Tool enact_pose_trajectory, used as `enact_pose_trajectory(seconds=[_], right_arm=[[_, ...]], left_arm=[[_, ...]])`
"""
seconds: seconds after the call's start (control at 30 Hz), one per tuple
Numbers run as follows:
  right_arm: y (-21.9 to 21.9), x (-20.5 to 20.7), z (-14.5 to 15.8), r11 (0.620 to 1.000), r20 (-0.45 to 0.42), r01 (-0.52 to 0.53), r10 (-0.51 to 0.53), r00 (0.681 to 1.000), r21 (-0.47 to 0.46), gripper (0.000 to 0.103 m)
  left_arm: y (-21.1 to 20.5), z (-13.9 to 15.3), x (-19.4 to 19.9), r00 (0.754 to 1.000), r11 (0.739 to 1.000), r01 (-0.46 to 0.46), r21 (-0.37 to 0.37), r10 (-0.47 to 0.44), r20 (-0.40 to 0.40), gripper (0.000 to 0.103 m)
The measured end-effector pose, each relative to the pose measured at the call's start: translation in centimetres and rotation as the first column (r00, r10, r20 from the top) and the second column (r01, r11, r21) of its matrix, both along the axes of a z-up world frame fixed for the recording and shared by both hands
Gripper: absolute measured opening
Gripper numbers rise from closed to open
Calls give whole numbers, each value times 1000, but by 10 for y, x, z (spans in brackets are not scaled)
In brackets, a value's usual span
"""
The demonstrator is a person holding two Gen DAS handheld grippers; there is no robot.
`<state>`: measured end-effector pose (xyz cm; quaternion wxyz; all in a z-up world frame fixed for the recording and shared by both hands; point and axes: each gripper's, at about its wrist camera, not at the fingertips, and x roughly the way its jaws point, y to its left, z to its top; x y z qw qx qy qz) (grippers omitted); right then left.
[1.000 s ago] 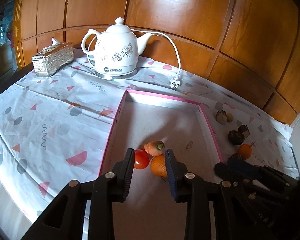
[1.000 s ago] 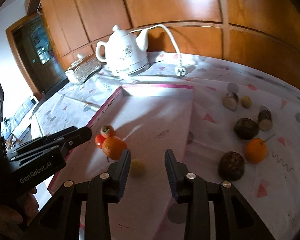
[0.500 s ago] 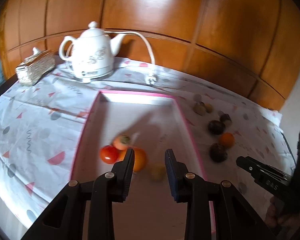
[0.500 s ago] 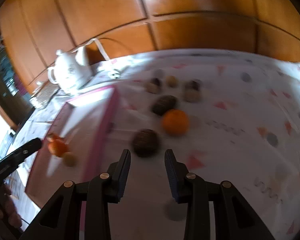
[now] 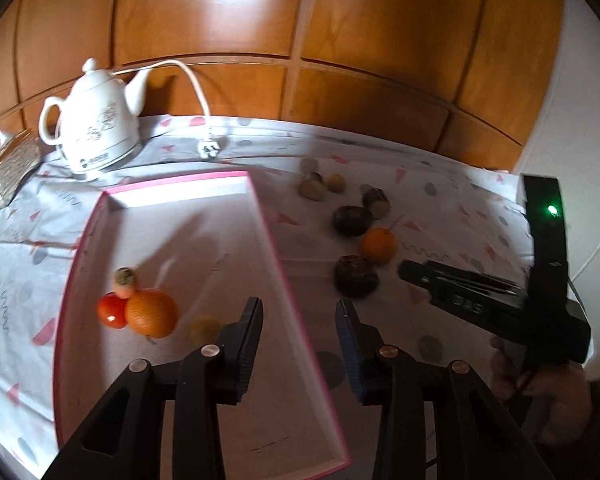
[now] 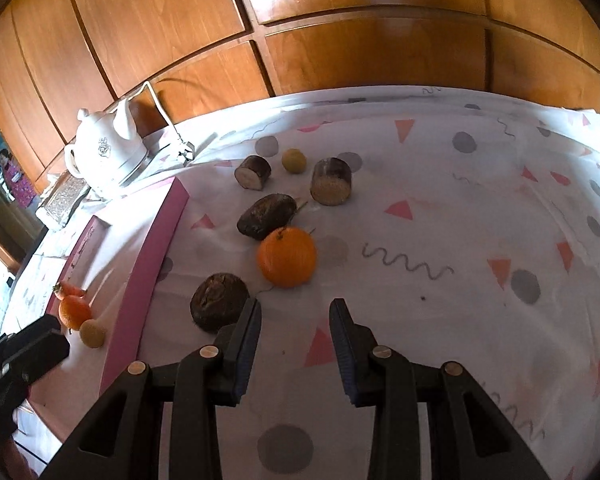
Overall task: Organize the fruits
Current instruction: 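Move the left gripper to a dark brown fruit while the right gripper approaches the stemmed orange, then grasp the dark brown fruit with the left gripper while the right gripper grasps the stemmed orange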
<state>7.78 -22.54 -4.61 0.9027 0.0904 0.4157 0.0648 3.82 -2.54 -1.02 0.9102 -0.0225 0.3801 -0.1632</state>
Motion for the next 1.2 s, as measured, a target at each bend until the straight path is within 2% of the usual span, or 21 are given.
enact_pose_trajectory(seconds=[0.43,0.57,0.67,0.77,0.83,0.97,1.03,1.2], right_arm=[[15,35,-1,998,6,-36,36,999,-47,37],[19,43,-4,996,9,-27,28,1000,-88,39],[14,41,-6,995,17,-20,21,1000,-97,36],[12,33,1,991,57,0,7,998,-135,24],[8,29,6,987,74,17,-5,997,-162,22],[-5,26,7,994,53,6,0,999,-111,24],[-12,25,4,997,44,10,-6,999,-80,31],[-18,25,1,999,37,11,-9,999,-46,36]], left_arm=[[-26,-6,23,999,999,36,10,-36,-23,39],[-29,-8,27,999,999,41,8,-40,-33,39],[-33,-9,30,998,999,52,7,-52,-36,39],[-38,-9,34,997,998,67,1,-67,-47,39],[-43,-10,38,995,997,80,-6,-81,-57,39],[-56,-13,48,993,996,92,-5,-92,-79,39],[-65,-13,53,991,994,106,4,-106,-85,39],[-86,-23,66,986,989,130,68,-122,-113,38]])
